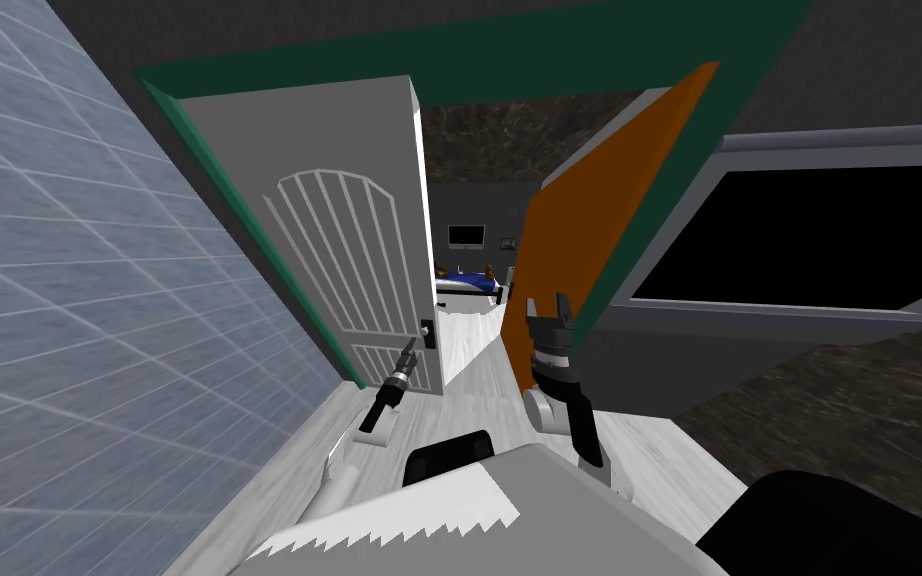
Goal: Push the door open
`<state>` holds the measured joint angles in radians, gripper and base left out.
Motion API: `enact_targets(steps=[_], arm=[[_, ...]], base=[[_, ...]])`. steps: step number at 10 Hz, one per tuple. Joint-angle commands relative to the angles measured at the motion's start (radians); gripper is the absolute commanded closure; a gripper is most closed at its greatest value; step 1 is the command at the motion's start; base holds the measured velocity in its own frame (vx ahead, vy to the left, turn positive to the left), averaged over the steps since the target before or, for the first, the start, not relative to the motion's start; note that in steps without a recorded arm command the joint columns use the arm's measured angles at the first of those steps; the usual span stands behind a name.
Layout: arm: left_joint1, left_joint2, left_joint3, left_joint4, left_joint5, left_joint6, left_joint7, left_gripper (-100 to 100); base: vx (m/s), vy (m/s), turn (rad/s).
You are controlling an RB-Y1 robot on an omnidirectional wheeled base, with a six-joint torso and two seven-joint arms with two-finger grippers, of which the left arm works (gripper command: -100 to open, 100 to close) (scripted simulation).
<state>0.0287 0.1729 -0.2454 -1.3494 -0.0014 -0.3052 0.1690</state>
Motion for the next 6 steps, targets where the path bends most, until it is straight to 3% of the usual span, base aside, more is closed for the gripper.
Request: enact_targets(steps=[1, 5, 6], arm=[[-0.008, -0.006, 0.006, 0.015, 0.0, -0.006, -0.003, -100], [-0.027, -0.019, 0.021, 0.05, 0.001, -0.017, -0.01, -100], [-0.024, -0.017, 0.019, 0.044, 0.001, -0.015, -0.009, -100]], base=[[0.205, -0.044, -0.028], [0.204, -0.038, -0.031], [0.086, -0.015, -0.002]])
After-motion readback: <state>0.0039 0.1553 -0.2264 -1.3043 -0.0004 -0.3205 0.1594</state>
